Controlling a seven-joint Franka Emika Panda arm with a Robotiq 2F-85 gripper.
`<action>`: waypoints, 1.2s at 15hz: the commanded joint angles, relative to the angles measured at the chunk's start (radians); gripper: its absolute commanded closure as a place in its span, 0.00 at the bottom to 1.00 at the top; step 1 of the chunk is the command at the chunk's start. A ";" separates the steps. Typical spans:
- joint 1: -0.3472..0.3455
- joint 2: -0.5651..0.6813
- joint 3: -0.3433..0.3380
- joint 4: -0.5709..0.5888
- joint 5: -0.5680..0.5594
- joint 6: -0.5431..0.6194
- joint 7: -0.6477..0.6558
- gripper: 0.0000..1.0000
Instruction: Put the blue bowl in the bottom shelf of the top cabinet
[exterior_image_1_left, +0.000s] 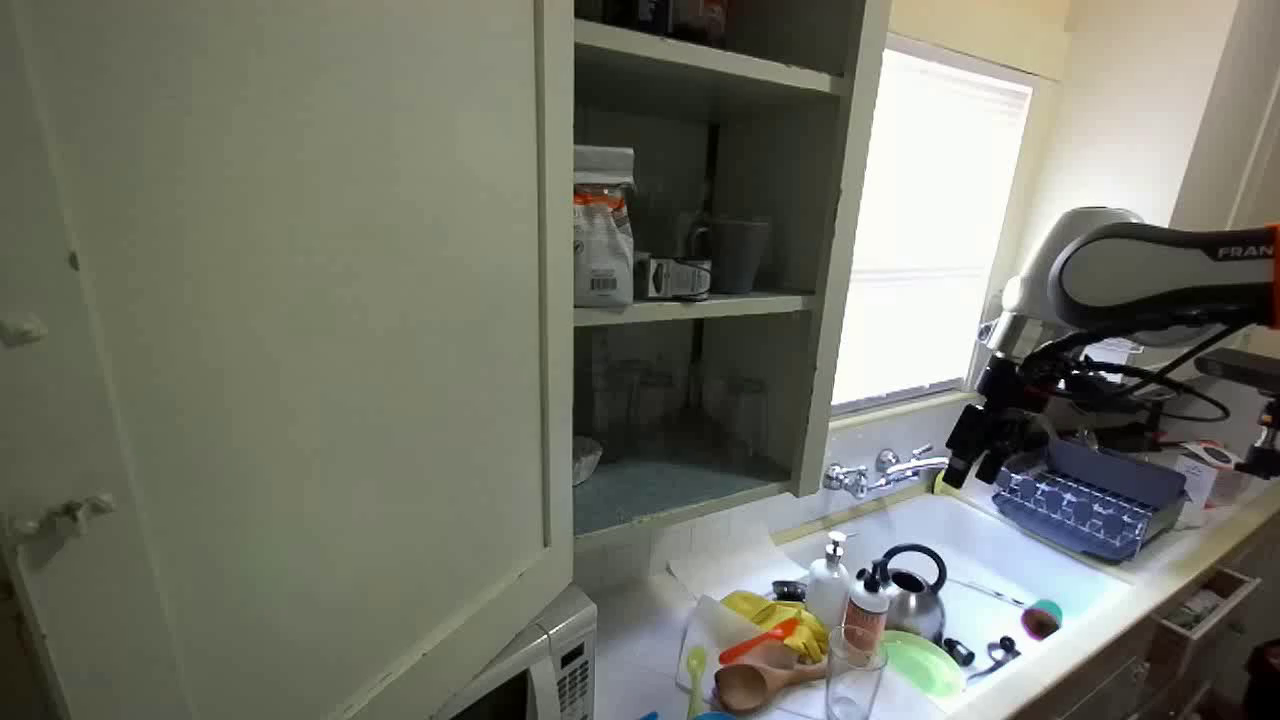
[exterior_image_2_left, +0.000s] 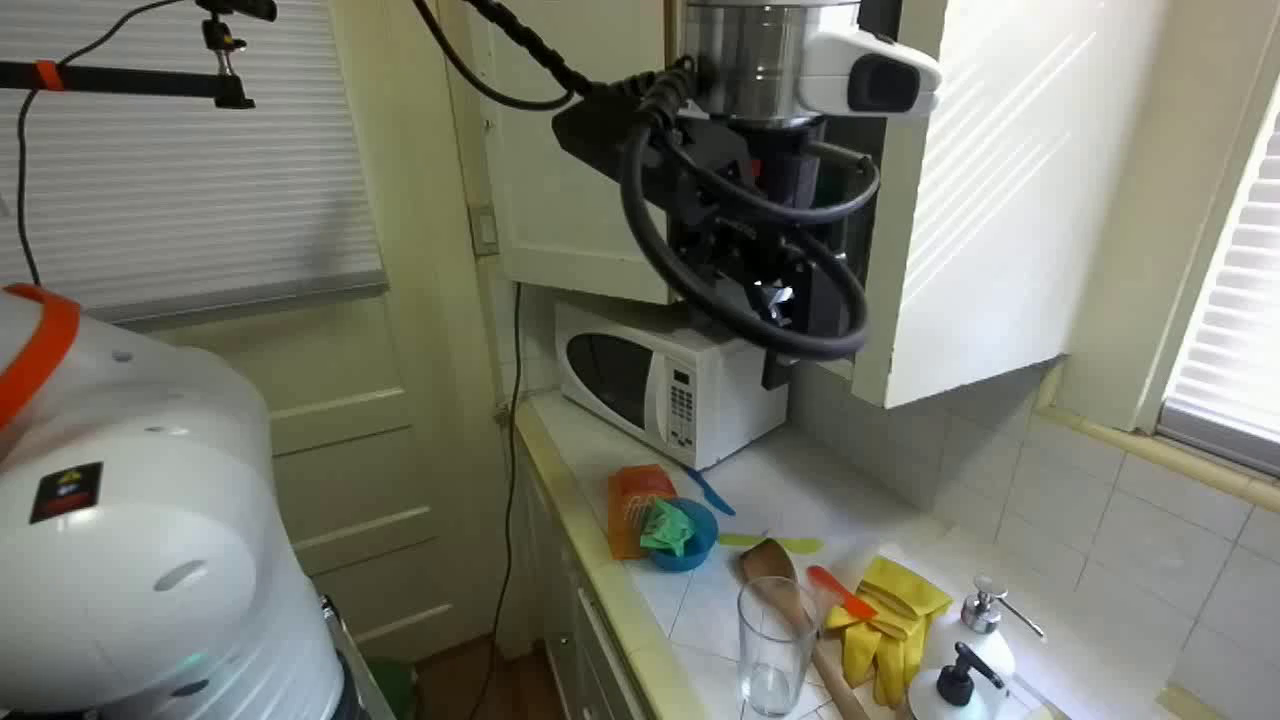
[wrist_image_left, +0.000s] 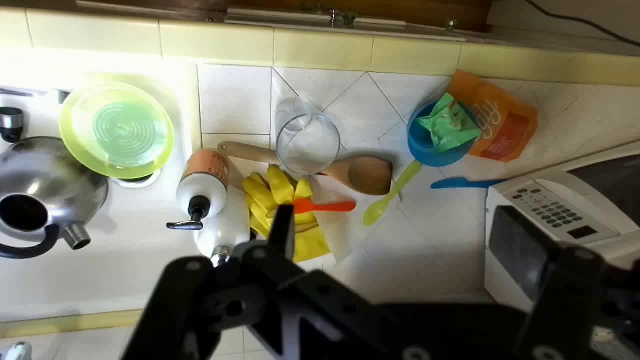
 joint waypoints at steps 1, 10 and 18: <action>-0.019 0.006 0.015 0.002 0.013 -0.002 -0.011 0.00; 0.046 0.056 0.070 -0.011 0.058 0.020 0.007 0.00; 0.157 0.340 0.414 -0.034 0.073 0.168 0.354 0.00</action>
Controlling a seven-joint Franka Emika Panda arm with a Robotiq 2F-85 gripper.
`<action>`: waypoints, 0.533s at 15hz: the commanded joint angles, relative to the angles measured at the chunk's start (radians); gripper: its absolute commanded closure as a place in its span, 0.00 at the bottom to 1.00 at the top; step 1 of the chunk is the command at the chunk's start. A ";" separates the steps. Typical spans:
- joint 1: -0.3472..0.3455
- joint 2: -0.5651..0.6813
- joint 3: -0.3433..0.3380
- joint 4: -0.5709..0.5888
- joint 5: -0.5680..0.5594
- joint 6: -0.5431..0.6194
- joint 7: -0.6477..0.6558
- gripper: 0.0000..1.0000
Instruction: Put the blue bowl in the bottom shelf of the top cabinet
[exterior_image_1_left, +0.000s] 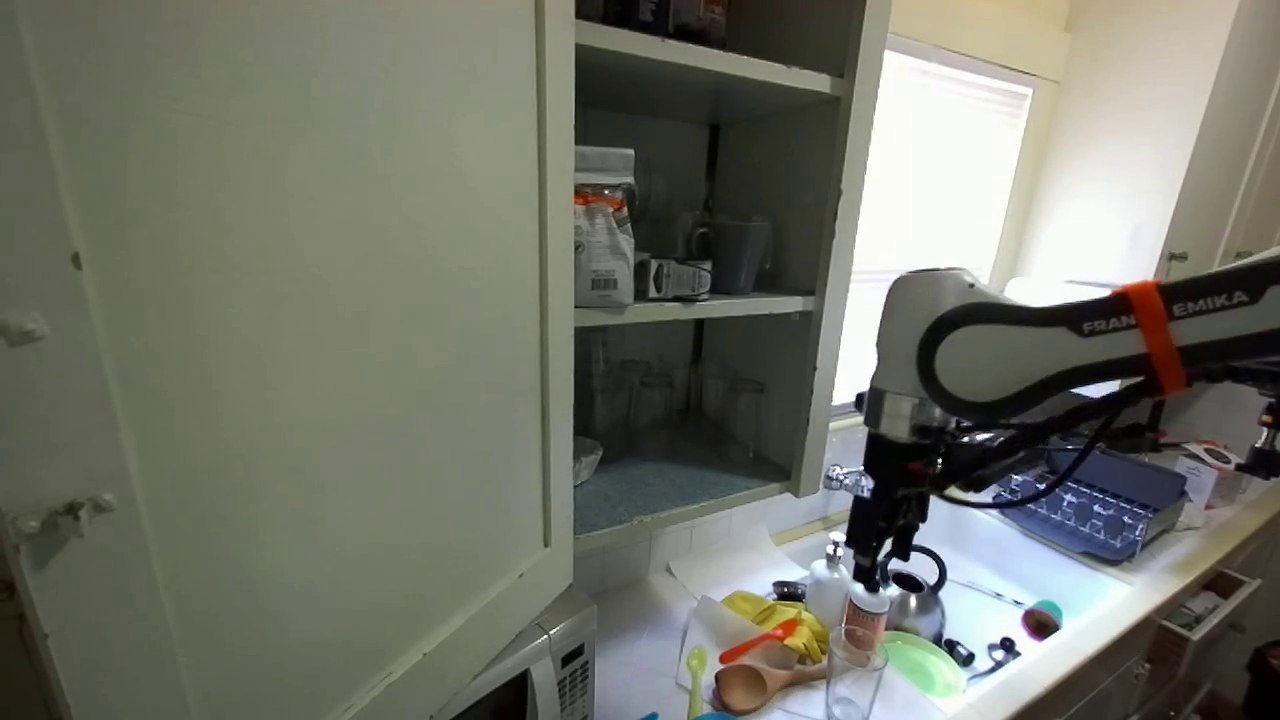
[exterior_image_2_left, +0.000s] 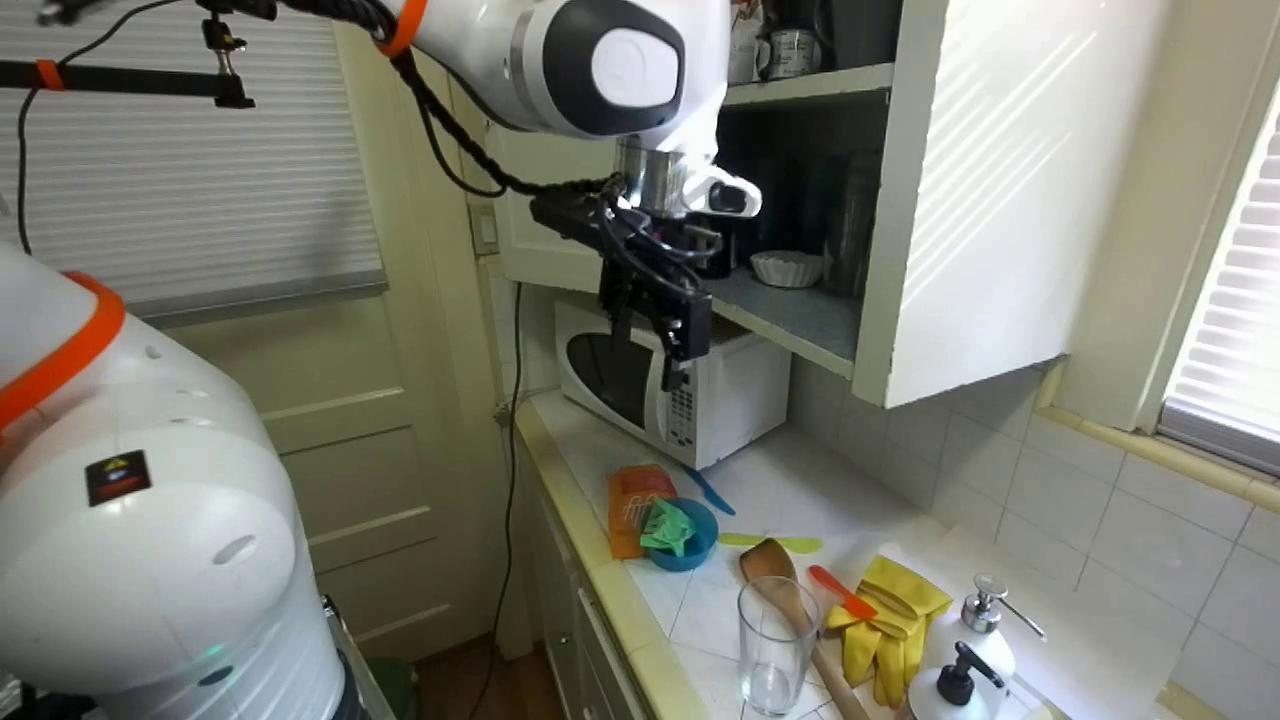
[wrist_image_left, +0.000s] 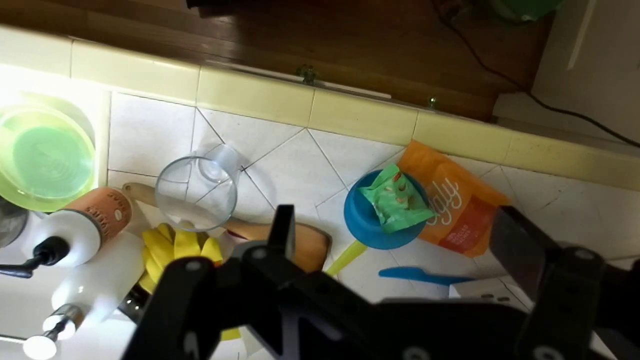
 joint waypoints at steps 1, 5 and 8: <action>0.029 0.159 0.157 -0.009 -0.039 0.143 0.211 0.00; 0.036 0.274 0.309 -0.046 -0.248 0.405 0.414 0.00; 0.058 0.281 0.298 -0.041 -0.273 0.411 0.427 0.00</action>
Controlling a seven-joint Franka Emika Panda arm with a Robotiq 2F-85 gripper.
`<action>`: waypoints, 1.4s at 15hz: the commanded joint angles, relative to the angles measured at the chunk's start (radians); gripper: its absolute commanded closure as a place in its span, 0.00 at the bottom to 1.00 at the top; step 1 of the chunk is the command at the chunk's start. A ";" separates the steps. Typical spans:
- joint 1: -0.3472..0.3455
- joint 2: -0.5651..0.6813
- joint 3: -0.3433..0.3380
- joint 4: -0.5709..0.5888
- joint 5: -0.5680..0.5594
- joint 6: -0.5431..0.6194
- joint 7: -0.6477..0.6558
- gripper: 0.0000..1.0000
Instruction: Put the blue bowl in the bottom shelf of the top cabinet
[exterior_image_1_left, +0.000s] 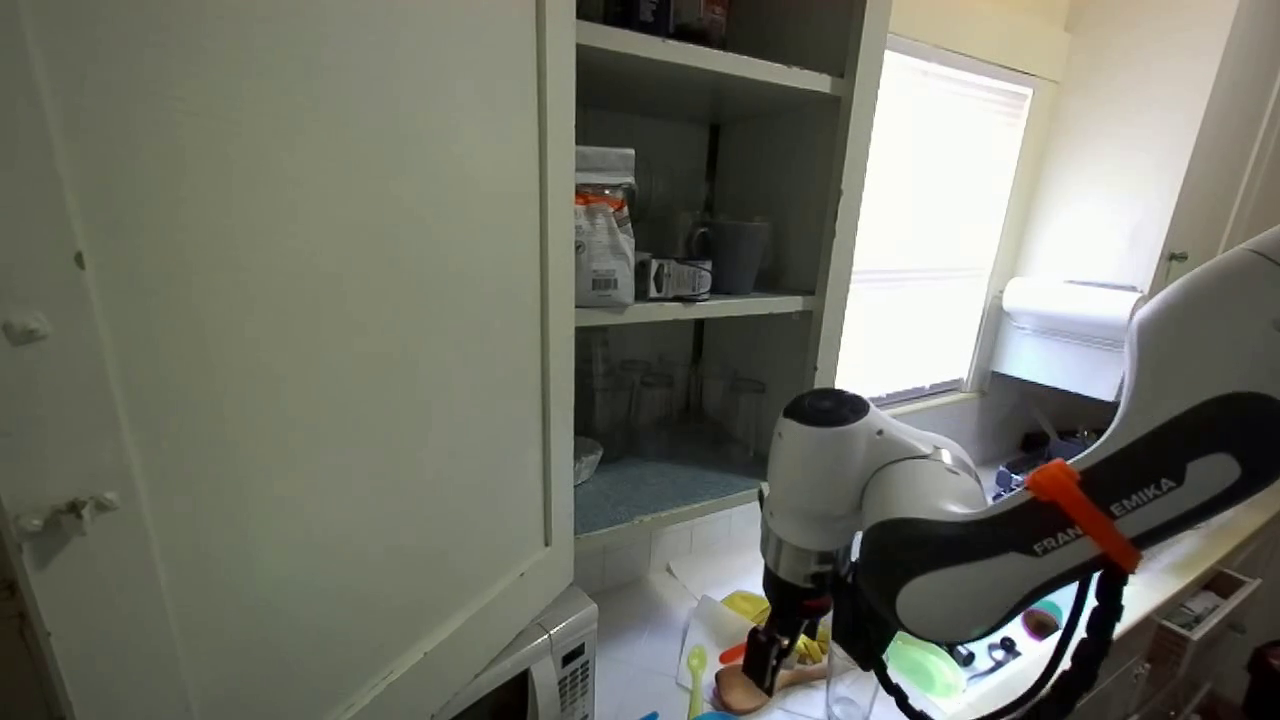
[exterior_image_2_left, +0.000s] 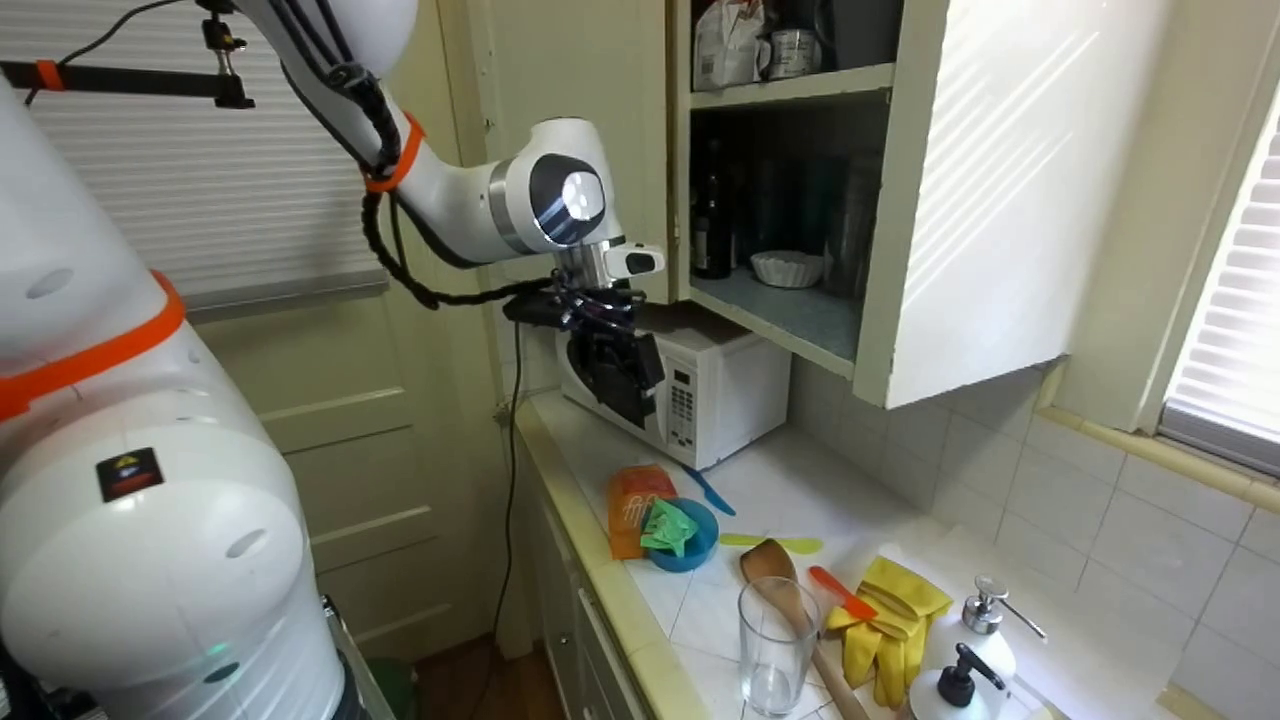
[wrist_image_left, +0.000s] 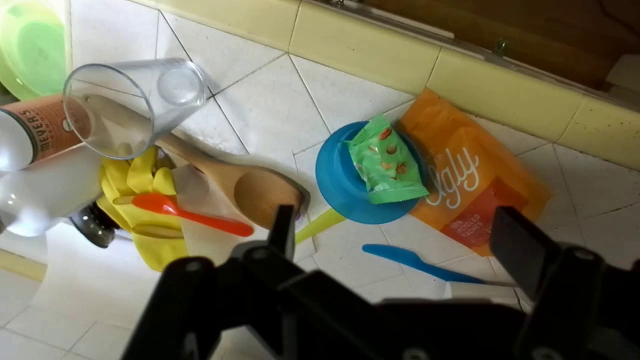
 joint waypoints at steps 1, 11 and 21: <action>0.023 0.015 -0.016 -0.001 -0.028 0.014 0.021 0.00; 0.025 0.079 0.011 -0.012 -0.121 0.129 0.066 0.00; 0.014 0.338 0.017 -0.009 -0.453 0.425 0.314 0.00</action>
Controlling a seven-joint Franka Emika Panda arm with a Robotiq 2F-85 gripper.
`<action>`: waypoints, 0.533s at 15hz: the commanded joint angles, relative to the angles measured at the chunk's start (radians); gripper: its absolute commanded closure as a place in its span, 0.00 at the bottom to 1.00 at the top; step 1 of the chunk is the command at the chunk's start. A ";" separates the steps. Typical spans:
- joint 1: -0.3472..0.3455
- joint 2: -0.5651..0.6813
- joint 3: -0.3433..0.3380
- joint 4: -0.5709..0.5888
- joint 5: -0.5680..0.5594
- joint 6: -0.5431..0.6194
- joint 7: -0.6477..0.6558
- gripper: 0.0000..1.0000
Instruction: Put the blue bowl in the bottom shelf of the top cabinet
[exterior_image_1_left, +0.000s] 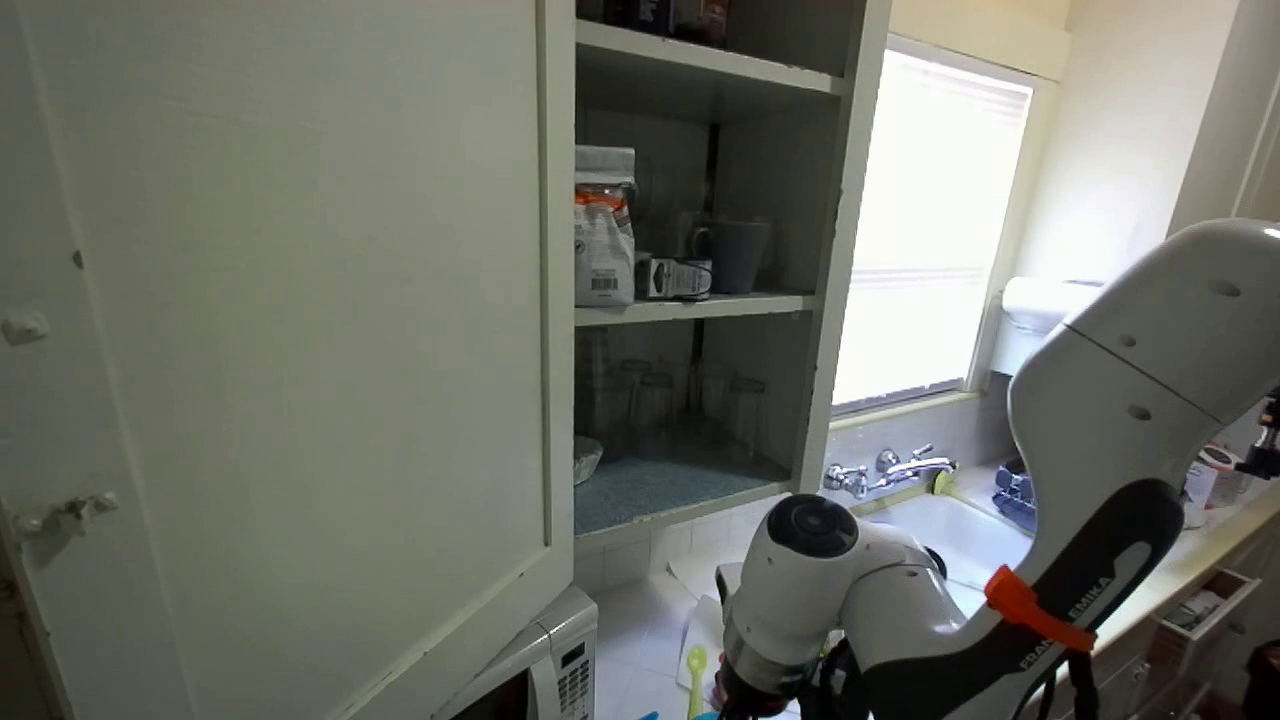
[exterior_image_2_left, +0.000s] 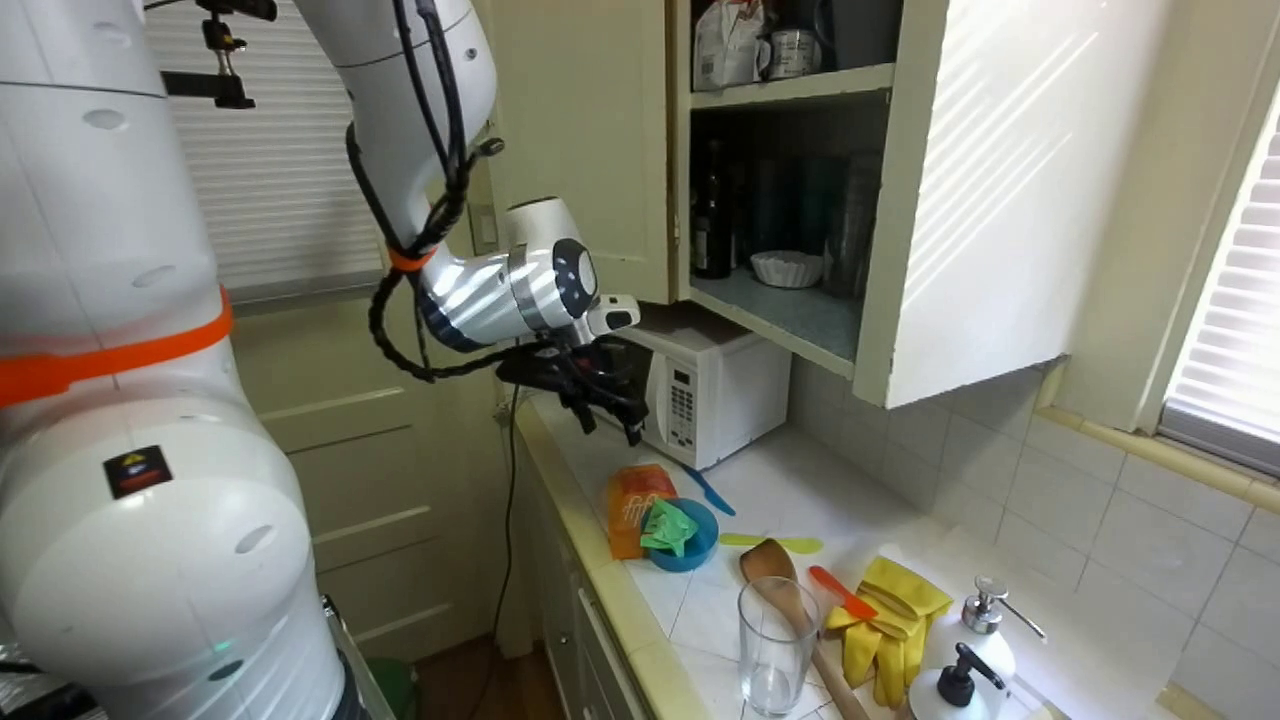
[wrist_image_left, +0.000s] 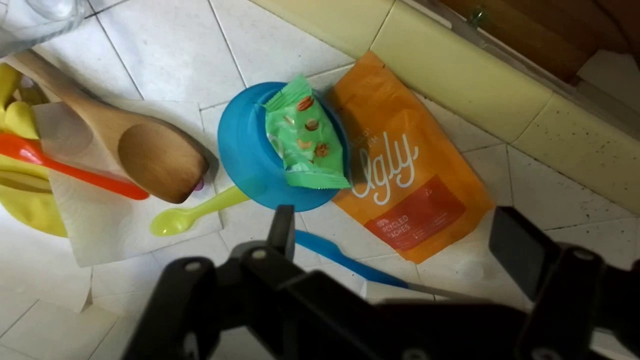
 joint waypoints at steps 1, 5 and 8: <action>-0.009 0.100 -0.025 -0.001 -0.184 0.092 0.141 0.00; -0.009 0.172 -0.090 0.001 -0.369 0.113 0.282 0.00; -0.005 0.152 -0.084 0.000 -0.328 0.082 0.239 0.00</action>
